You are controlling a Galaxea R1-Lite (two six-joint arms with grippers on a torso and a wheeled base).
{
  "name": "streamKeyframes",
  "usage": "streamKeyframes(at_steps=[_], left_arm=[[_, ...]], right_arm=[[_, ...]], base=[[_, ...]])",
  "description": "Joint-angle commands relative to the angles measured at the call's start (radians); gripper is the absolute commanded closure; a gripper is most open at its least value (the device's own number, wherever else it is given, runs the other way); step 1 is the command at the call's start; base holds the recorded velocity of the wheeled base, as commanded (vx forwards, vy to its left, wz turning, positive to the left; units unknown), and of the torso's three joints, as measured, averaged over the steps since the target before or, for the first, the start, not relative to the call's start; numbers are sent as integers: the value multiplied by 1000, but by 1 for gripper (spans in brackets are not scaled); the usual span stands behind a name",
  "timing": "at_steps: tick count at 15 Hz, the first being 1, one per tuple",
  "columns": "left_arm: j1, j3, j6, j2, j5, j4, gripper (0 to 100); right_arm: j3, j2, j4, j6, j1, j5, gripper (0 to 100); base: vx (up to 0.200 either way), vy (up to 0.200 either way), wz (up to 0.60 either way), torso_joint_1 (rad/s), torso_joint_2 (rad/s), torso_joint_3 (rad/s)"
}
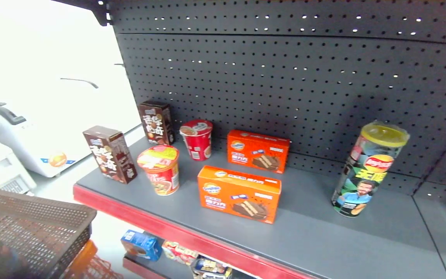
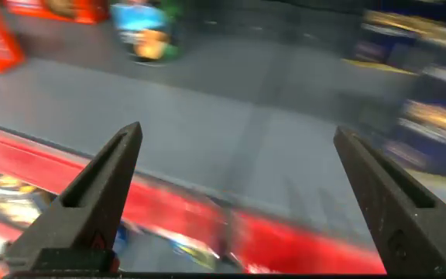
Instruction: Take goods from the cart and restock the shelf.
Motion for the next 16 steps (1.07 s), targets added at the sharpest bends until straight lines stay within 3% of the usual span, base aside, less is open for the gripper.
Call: streamKeyframes(at_steps=[1, 6, 16], left_arm=[[0, 0, 0, 0, 0, 0, 0], [0, 0, 0, 0, 0, 0, 0], [0, 0, 2, 0, -2, 0, 0]], right_arm=[[0, 0, 0, 0, 0, 0, 0], [0, 0, 0, 0, 0, 0, 0], [0, 0, 0, 0, 0, 0, 0]], base=[[0, 0, 600, 2, 2, 7], [0, 0, 600, 1, 1, 1], [0, 0, 0, 0, 0, 0]])
